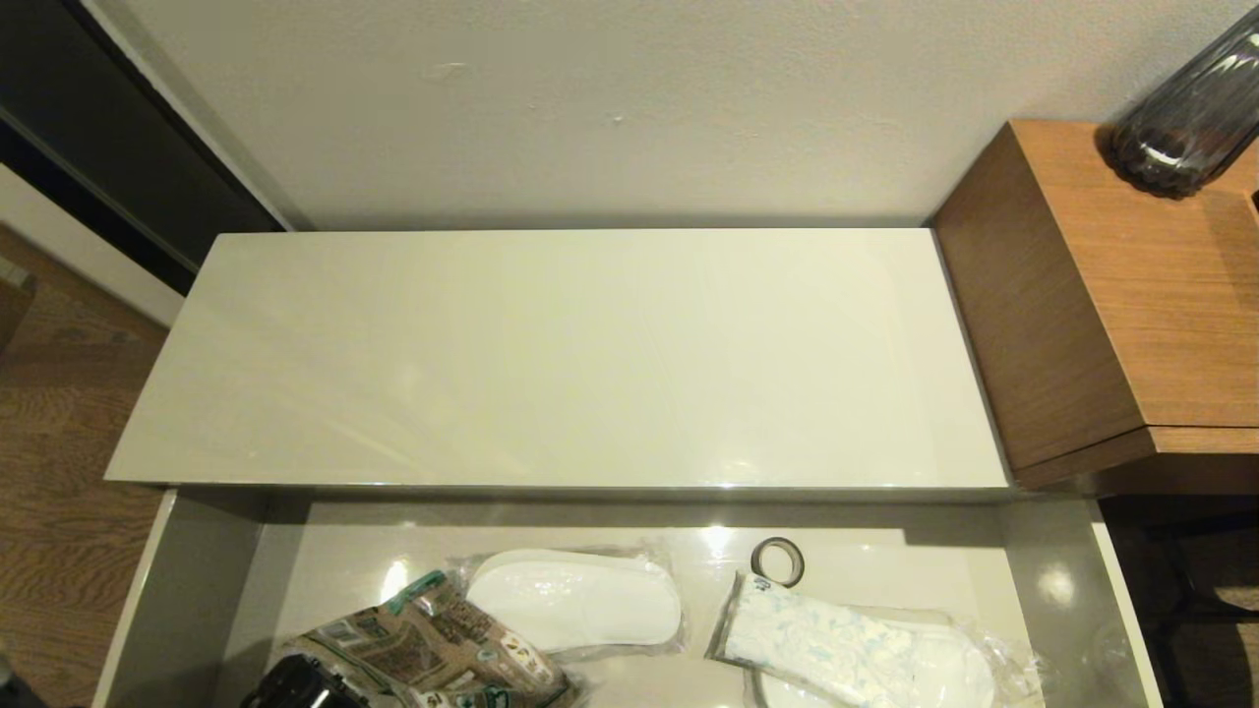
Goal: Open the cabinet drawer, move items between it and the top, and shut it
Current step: Close the drawer
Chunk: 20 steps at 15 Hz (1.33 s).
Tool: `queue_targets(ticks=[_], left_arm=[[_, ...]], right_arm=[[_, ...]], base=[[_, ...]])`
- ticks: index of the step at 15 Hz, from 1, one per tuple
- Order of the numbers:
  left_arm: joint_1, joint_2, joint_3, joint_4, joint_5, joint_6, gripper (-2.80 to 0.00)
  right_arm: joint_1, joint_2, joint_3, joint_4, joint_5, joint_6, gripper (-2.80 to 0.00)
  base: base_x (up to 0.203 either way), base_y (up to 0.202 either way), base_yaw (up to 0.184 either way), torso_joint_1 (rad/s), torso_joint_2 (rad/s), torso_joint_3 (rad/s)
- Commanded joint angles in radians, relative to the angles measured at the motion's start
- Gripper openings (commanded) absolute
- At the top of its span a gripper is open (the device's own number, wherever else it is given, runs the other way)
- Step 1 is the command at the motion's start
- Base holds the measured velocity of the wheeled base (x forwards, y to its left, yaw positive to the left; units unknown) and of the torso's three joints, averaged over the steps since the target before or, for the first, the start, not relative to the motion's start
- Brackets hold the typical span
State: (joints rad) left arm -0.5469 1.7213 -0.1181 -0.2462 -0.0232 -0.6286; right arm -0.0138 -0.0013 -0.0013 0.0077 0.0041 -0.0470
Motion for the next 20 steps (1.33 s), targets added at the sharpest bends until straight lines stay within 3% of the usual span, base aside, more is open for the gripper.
queue_targets(ticks=[1, 6, 9, 16, 18, 20], left_arm=[[-0.024, 0.009, 0.000, -0.001, 0.010, -0.015, -2.80], [-0.059, 0.054, -0.008, 0.000, 0.060, -0.036, -2.80], [-0.116, 0.152, -0.038, -0.006, 0.164, -0.140, -2.80], [-0.130, 0.077, -0.149, -0.010, 0.178, -0.269, -2.80], [-0.129, 0.053, -0.208, -0.008, 0.206, -0.328, -2.80], [-0.128, 0.047, -0.234, -0.007, 0.250, -0.341, -2.80]], right_arm=[[0.000, 0.001, 0.000, 0.000, 0.000, -0.001, -2.80], [0.000, 0.001, 0.001, 0.000, 0.001, -0.001, -2.80], [0.000, 0.001, 0.001, 0.000, 0.000, -0.001, -2.80], [0.000, 0.001, 0.000, 0.000, 0.001, -0.001, -2.80], [0.000, 0.001, 0.001, 0.000, 0.001, -0.001, -2.80], [0.000, 0.001, 0.001, 0.000, 0.000, -0.001, -2.80]], base=[[0.000, 0.000, 0.000, 0.000, 0.00, 0.000], [0.000, 0.000, 0.000, 0.000, 0.00, 0.000], [0.000, 0.000, 0.000, 0.000, 0.00, 0.000], [0.000, 0.000, 0.000, 0.000, 0.00, 0.000], [0.000, 0.000, 0.000, 0.000, 0.00, 0.000], [0.000, 0.000, 0.000, 0.000, 0.00, 0.000]])
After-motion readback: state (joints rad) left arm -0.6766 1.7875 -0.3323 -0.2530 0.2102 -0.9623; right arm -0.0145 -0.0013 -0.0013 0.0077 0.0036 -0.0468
